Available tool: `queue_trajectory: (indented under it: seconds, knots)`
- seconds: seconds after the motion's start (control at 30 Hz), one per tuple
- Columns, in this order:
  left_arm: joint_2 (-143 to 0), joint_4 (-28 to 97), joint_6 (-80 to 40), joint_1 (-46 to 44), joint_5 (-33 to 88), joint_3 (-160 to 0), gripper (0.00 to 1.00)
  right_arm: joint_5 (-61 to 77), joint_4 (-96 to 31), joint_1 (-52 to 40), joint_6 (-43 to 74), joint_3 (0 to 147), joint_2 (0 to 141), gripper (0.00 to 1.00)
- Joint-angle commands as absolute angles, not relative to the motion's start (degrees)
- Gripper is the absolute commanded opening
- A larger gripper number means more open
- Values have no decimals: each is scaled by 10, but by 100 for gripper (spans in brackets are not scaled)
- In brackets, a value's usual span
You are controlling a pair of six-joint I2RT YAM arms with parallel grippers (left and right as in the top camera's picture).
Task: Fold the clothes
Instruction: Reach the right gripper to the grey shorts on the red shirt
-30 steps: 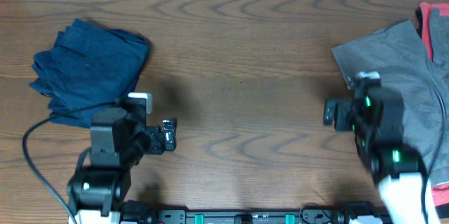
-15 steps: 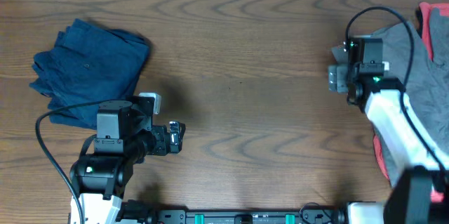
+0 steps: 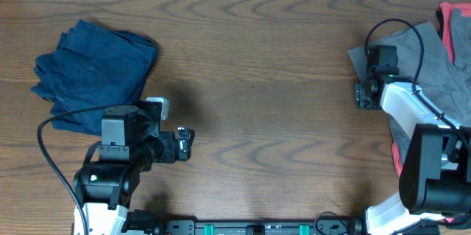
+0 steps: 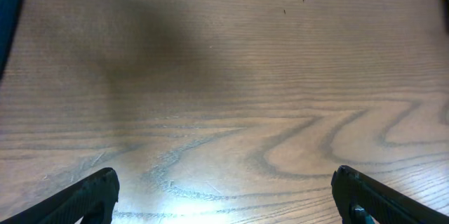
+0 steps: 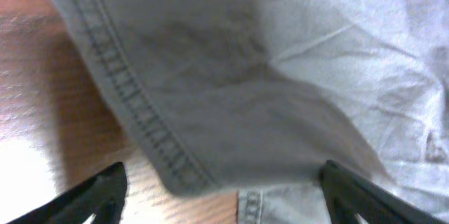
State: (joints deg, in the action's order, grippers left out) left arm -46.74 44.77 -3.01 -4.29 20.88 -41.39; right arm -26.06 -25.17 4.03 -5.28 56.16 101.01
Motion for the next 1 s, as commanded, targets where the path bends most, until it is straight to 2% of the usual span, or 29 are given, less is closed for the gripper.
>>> queue_trajectory:
  seconds: [0.0, 0.1, 0.17, 0.43, 0.6, 0.7, 0.83, 0.9, 0.97]
  knots:
    - [-467, 448, -33, -46, 216, -427, 98, -285, -244, 55, -52, 566, 1021, 66]
    - [-467, 448, -33, -46, 216, -427, 98, -285, -241, 57, -52, 566, 1021, 21]
    - [-467, 447, -33, -46, 216, -427, 98, -285, -236, 57, -52, 566, 1021, 1]
    - [-467, 440, -33, -46, 216, -427, 98, -225, -268, 14, -51, 623, 967, 1]
    - [-467, 432, -33, -46, 216, -427, 98, -91, -312, -77, -54, 715, 901, 1]
    - [-467, 428, -33, -46, 216, -427, 98, -61, -300, -147, 0, 741, 884, 1]
    - [-467, 411, -33, -46, 216, -427, 98, -61, -250, -230, 70, 741, 901, 11]
    - [-467, 400, -33, -46, 216, -427, 98, -61, -217, -261, 90, 741, 924, 29]
    - [-467, 390, -33, -46, 216, -427, 98, -55, -177, -288, 96, 741, 955, 40]
